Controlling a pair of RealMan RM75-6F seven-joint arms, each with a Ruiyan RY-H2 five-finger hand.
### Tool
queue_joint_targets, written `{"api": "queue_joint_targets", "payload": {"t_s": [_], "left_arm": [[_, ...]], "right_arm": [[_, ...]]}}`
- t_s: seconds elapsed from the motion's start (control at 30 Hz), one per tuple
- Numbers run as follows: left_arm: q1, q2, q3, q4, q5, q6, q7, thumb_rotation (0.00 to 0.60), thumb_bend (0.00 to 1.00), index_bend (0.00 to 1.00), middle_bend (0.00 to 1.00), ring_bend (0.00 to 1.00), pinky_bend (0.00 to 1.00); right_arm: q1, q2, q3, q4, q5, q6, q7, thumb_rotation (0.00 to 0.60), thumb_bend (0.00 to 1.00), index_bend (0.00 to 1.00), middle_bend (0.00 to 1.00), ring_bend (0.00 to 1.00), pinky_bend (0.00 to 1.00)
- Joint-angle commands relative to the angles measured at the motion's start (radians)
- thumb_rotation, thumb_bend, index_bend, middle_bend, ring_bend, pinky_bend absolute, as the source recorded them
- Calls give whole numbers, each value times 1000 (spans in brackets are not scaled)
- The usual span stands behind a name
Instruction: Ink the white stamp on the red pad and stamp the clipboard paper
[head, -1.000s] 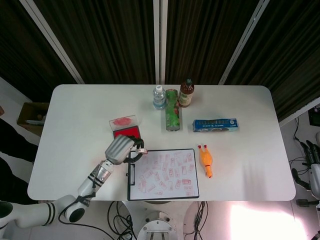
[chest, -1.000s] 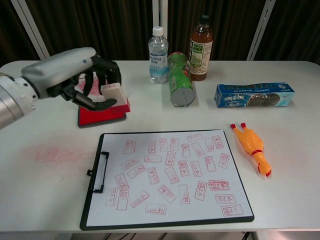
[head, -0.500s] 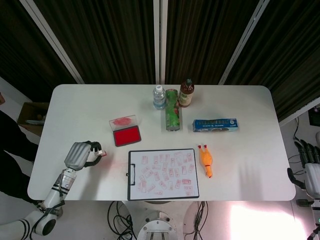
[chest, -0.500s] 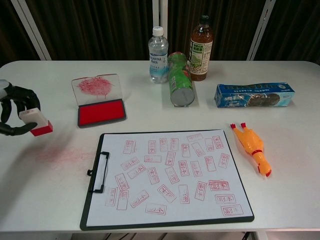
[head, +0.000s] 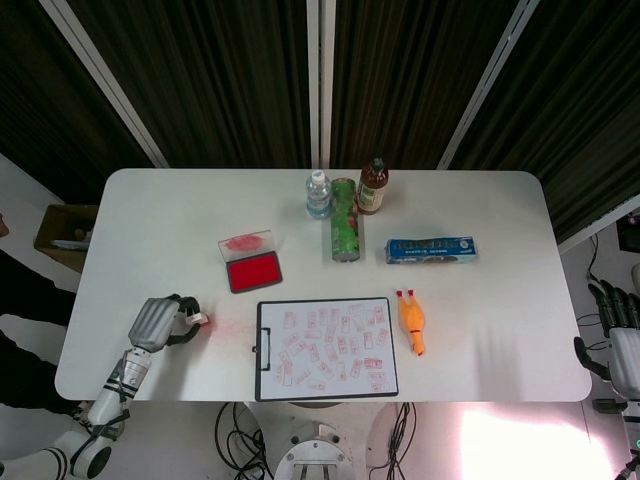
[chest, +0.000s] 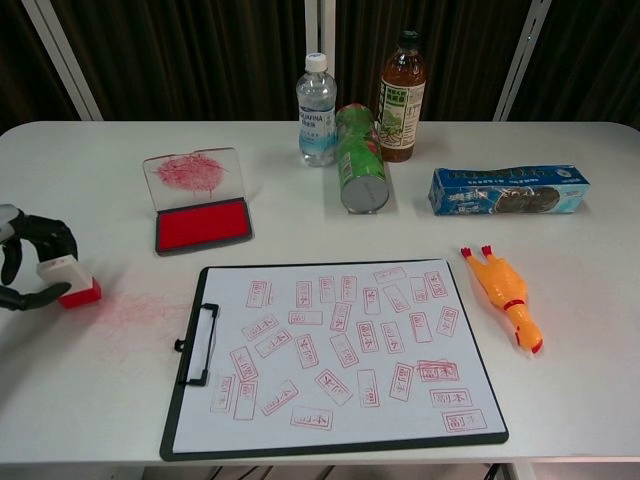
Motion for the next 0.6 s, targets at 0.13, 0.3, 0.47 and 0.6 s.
{"api": "queue_joint_targets", "payload": {"t_s": [0.13,0.3,0.47,0.6], "left_arm": [[9,-24,5,47,21,4,-24,600,444,518,536,438,636],[9,-27,10,64,37,3,-26,600,369,457,483,417,626],[12,-30,10,73,47,6,-21,600,288,409,422,400,613],[13,-30,10,75,52,5,-20,600,281,382,388,380,610]], "right_arm": [[0,2,0,-6,0,2,-6,600,320,0,0,0,0],[1,2,-1,-10,2,-3,-10,600,320,0,0,0,0],[1,2,-1,-10,6,-4,-12,600,320,0,0,0,0],[-1,3,-1,-9,9,-5,-11,600,320,0,0,0,0]]}}
